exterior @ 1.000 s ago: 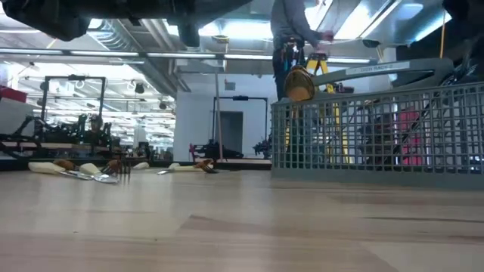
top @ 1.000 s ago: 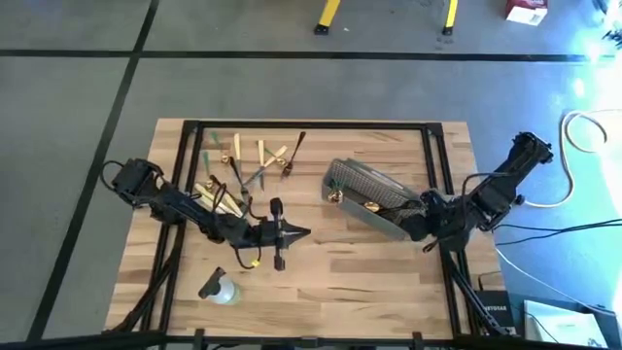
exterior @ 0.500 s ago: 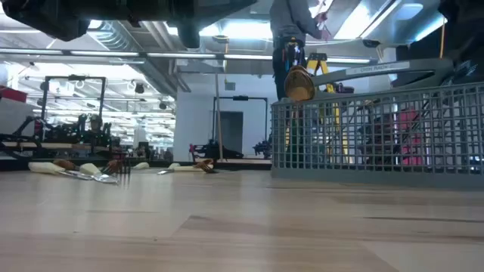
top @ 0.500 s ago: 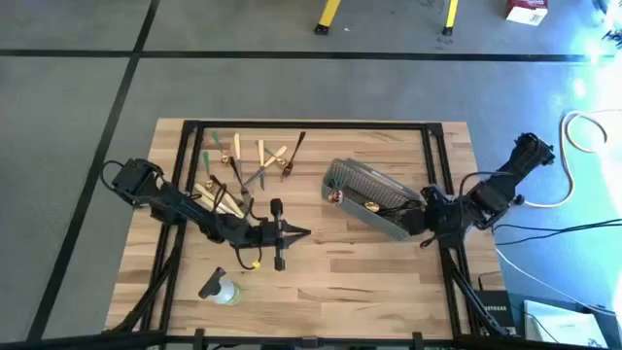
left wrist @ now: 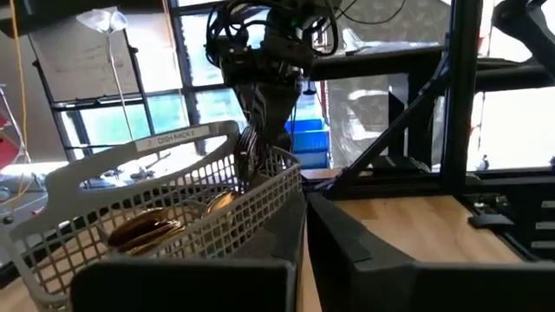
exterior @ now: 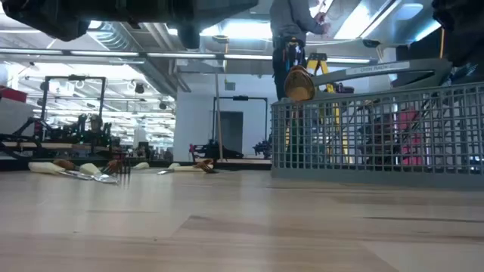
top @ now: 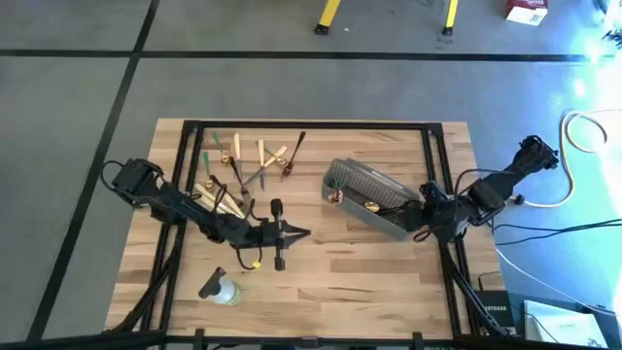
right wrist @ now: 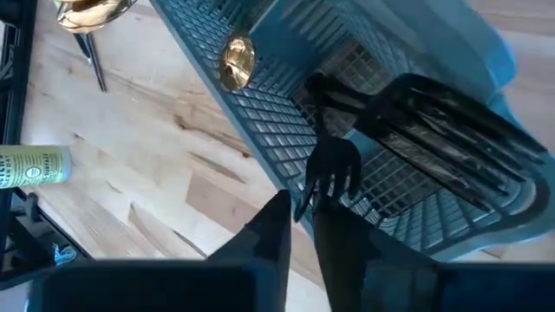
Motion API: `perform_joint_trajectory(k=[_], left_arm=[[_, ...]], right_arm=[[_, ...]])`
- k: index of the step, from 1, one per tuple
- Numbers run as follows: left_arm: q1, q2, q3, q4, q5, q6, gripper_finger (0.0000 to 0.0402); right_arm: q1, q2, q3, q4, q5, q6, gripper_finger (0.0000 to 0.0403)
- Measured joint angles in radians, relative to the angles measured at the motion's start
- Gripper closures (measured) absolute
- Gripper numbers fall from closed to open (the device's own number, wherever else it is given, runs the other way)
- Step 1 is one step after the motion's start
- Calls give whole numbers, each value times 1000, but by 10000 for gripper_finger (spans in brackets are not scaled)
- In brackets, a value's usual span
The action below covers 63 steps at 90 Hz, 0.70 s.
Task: Sort silverware
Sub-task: Adjust the black forks
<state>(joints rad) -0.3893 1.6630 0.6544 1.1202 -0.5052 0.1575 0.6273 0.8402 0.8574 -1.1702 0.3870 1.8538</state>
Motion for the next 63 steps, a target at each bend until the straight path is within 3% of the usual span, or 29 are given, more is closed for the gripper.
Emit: perform_joint_trajectory(k=[20,34,44,51,63], left_arm=[[0,0,0,-11,0,-1,402],[0,0,0,-10,0,0,402],[4,0,0,-11,0,0,402],[5,0,0,-11,0,2,402],[6,0,0,-11,0,0,402]], right_arm=[[0,-1,0,37,-45,-15,397],[2,5,65,61,-143,-154,380],[1,12,179,-13,-162,-284,369],[1,22,271,-86,-121,-448,362],[0,58,349,-172,-104,-901,350]])
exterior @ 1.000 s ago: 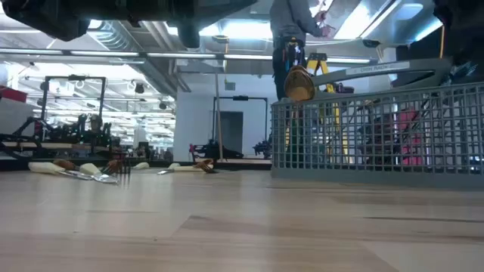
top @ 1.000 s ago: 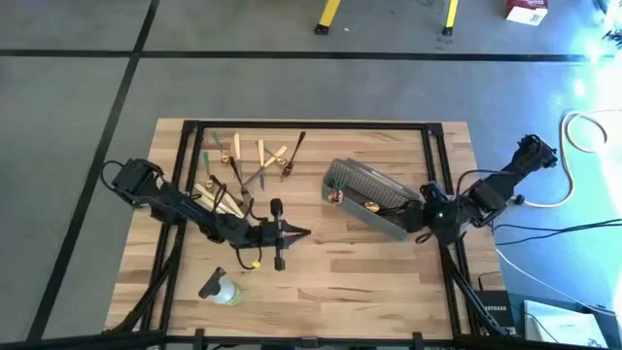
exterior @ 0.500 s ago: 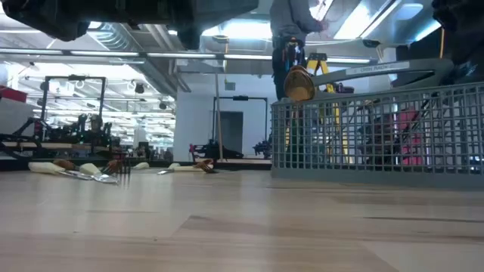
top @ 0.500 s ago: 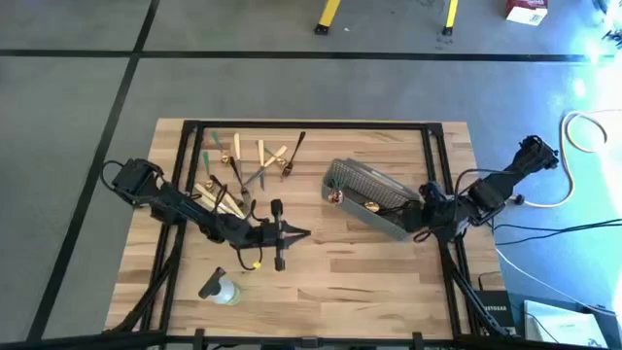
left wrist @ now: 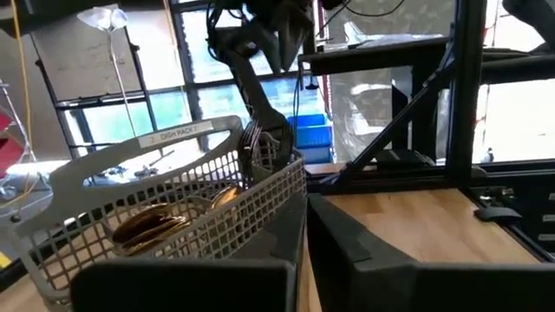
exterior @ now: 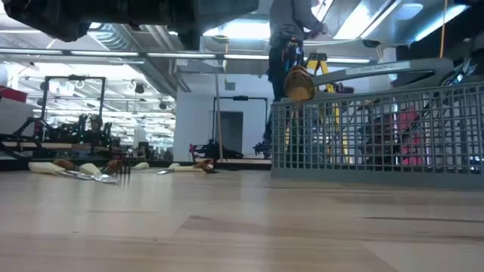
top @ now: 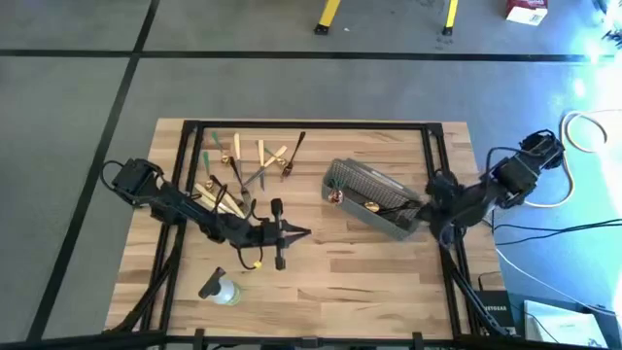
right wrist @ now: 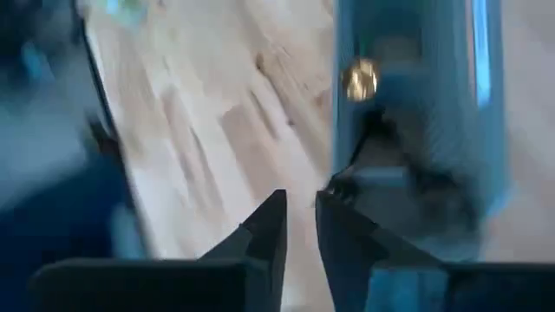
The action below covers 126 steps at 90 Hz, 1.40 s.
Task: Sort silverware
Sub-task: Adjust the black forks
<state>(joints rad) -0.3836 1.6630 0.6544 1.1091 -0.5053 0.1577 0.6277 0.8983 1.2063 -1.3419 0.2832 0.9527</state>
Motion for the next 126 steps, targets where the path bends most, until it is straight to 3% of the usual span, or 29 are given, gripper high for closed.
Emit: perform_joint_trajectory(k=[16,23,39,62,75,98,126], left_arm=[[-1,0,0,0,0,-1,402],[-1,0,0,0,0,-4,402],[-1,0,0,0,0,-3,402],[-1,0,0,-1,0,-3,402],[-1,0,0,-2,0,-3,402],[-1,0,0,-2,0,-4,402],[-1,0,0,-1,0,-16,402]], right_arm=[[-18,132,-23,-48,-29,-467,331],[-19,209,-26,-119,-45,-560,320],[-19,299,-25,-94,-48,-650,300],[-19,300,-24,-70,-42,-699,277],[-19,300,-24,-70,-31,-728,302],[-19,300,-24,-72,-34,-753,395],[-19,300,-24,-92,-39,-779,366]])
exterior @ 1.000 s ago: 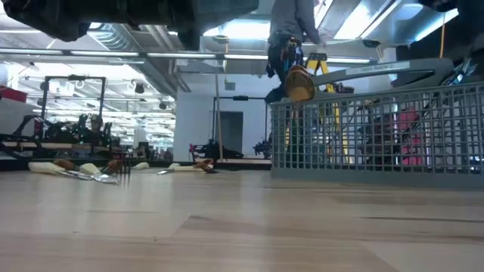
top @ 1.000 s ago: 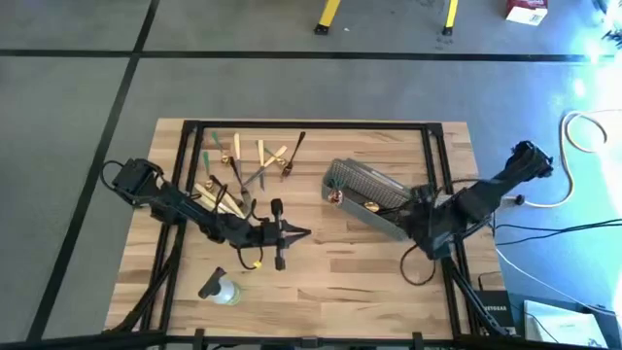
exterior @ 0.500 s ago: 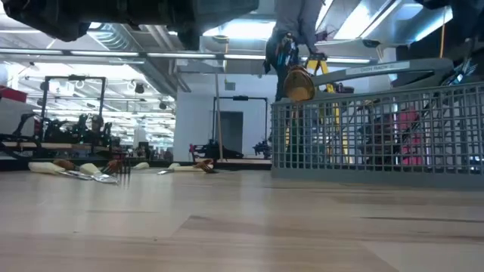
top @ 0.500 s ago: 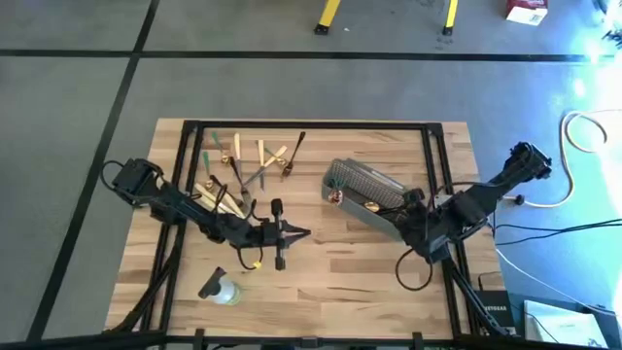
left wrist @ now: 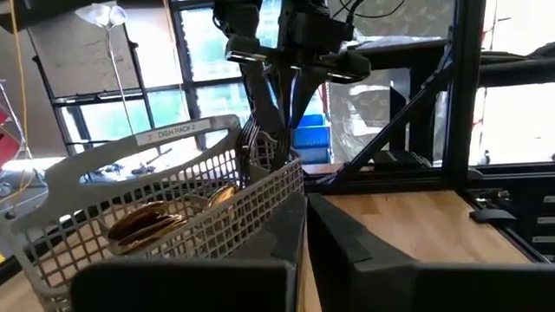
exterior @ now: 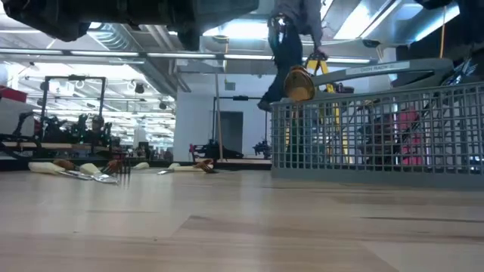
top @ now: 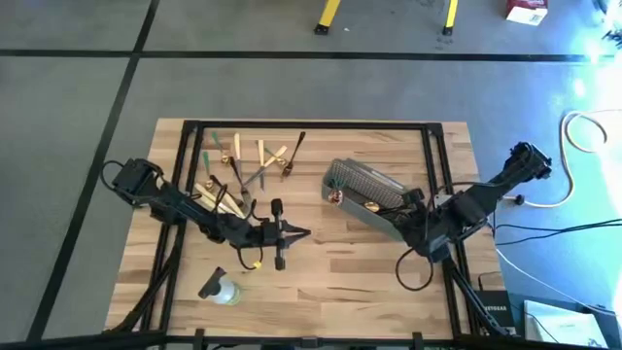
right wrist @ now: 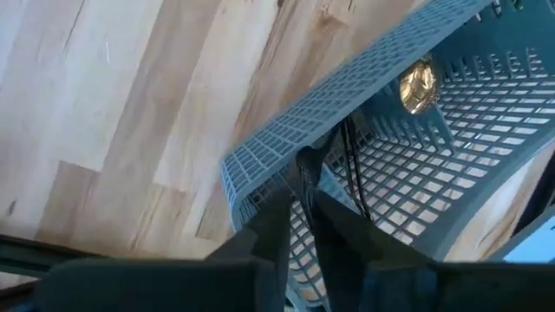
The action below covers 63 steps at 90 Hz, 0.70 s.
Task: Sort silverware
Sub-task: Adjust the black forks
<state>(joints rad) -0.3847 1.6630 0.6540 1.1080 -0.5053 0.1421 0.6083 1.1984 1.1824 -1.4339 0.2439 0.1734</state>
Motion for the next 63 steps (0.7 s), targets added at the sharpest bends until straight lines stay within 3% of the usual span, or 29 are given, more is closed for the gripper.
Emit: perform_joint_trajectory(k=[32,63], left_arm=[[0,0,0,1,0,1,402],[0,0,0,2,0,-3,402]], right_arm=[[0,0,0,6,-2,12,401],[0,-1,120,24,33,203,403]])
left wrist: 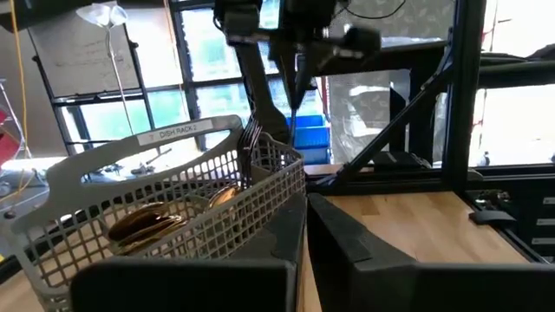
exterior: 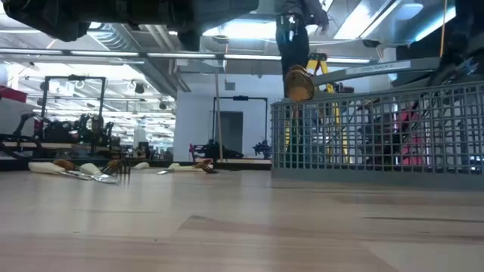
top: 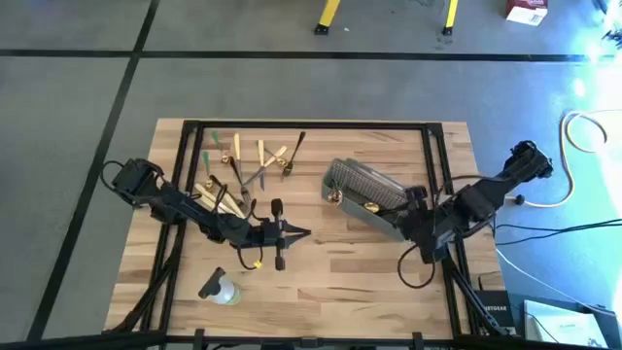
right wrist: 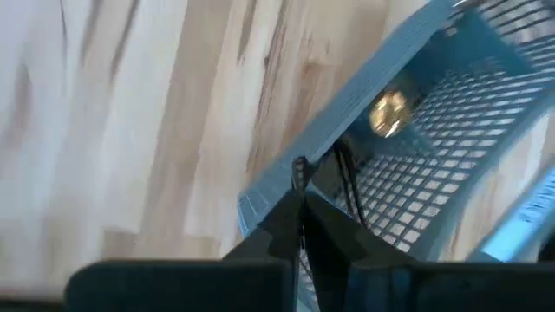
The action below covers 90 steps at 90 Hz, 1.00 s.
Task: Sort silverware
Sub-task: Adjust the black forks
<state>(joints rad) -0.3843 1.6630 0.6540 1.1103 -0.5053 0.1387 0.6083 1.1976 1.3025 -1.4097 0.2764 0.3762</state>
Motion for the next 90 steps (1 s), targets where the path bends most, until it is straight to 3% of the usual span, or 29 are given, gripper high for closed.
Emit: perform_joint_trajectory(k=[24,47,67,80,90], left_arm=[[0,0,0,1,0,0,402],[-2,0,0,1,0,0,402],[-2,0,0,1,6,8,402],[-2,0,0,0,6,10,402],[-2,0,0,0,7,23,402]], right_arm=[[-32,0,74,-67,39,162,403],[-181,-16,74,-64,37,472,403],[-203,-19,74,-154,13,654,403],[-203,-25,74,-131,25,740,403],[-203,-37,74,-19,47,745,403]])
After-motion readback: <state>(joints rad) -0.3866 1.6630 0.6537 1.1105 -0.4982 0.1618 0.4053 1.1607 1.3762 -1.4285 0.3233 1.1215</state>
